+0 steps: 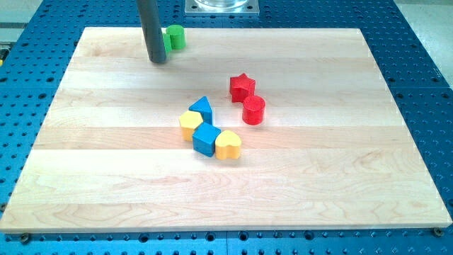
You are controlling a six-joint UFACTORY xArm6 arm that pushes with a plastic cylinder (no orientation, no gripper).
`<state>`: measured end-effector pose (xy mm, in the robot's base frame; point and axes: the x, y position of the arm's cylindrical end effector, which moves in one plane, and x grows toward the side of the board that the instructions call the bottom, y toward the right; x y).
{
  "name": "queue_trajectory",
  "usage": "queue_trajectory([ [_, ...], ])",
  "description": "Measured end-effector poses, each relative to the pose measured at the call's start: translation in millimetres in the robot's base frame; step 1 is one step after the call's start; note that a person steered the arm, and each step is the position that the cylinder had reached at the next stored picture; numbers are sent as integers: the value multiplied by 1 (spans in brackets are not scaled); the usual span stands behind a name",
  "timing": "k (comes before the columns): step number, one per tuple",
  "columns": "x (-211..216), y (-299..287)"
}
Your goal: Move the green circle vertically above the red star
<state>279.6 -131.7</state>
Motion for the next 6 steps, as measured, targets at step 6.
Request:
queue_trajectory([
  [6,4,145],
])
